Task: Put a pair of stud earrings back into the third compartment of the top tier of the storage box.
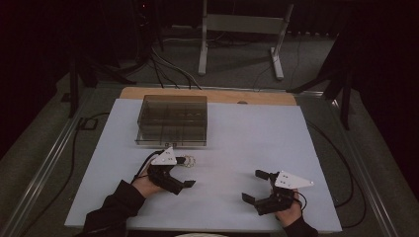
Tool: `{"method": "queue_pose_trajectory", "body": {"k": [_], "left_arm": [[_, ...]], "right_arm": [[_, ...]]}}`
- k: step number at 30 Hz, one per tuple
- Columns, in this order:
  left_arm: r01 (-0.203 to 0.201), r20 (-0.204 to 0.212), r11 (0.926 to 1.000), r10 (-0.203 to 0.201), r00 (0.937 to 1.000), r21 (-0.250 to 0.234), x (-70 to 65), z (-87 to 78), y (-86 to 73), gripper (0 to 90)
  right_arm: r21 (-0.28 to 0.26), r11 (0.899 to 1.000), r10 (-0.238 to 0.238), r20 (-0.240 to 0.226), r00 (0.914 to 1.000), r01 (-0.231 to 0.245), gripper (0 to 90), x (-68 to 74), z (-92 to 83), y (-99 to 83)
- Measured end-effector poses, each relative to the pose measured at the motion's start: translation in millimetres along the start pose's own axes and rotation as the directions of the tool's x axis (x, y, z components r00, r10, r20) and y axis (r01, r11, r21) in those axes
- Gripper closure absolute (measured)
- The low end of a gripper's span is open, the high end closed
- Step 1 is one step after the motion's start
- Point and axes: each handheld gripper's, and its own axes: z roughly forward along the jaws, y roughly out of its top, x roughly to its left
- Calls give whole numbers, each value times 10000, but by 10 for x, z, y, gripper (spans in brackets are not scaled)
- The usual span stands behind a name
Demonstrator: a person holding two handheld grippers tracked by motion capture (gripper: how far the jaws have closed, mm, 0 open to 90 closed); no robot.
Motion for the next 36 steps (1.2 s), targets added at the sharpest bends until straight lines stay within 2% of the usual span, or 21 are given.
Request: {"method": "queue_pose_trajectory", "body": {"k": [2,4,5,7,9,10,11,13,15,17,20,24,26,28,33,34,36], "left_arm": [[8,-112,10000,-7,9999,78,-2,36,4,131],[120,100,9999,-121,9999,89,11,59,5,160],[39,-160,9996,-35,9999,286,14,81,6,161],[-68,-409,9988,88,9991,482,22,112,0,182],[-108,-556,9985,138,9984,533,23,125,-2,271],[-394,-819,9963,456,9956,758,29,154,-9,300],[-457,-1007,9953,542,9934,854,34,168,-11,344],[-526,-1081,9947,620,9922,881,41,180,-16,398],[-850,-1585,9888,1041,9819,1225,58,228,-29,465],[-837,-1876,9890,1058,9765,1224,77,245,-33,512],[-925,-1932,9888,1141,9745,1172,98,266,-29,565],[-774,-1764,9912,956,9797,1073,139,290,-20,650],[-781,-1656,9900,971,9814,1176,152,310,-15,670],[-593,-1440,9916,757,9867,1149,175,317,-12,692],[-512,-1327,9860,727,9885,1589,211,368,-16,734],[-394,-1321,9872,602,9894,1543,218,371,-16,739],[-394,-1300,9868,602,9897,1568,219,374,-13,760]], "right_arm": [[-21,10000,0,-5,10000,0,0,-1,1,-1],[3,10000,-17,-8,10000,17,0,3,1,0],[-2,10000,-22,-17,10000,22,0,0,1,0],[-11,10000,50,-38,10000,-50,0,-1,1,-1],[-7,10000,14,-51,10000,-14,0,1,2,-1],[14,10000,-8,-45,10000,8,0,4,3,0],[-3,10000,20,-53,10000,-20,0,2,2,-1],[-2,10000,57,-60,10000,-57,0,1,1,-1],[9,10000,16,-50,10000,-16,0,1,0,-2],[-5,10000,76,-47,10000,-76,0,-6,0,-2],[30,10000,46,-57,10000,-46,0,-1,0,-3],[65,10000,74,-77,9999,-73,0,-3,5,-5],[95,9999,38,-77,10000,-37,0,0,6,-5],[91,9999,49,-62,10000,-49,0,-4,7,-5],[128,9999,19,-69,10000,-18,0,-3,9,-7],[128,9999,46,-66,10000,-45,0,-4,10,-7],[161,9999,23,-86,10000,-21,0,-1,11,-8]]}}
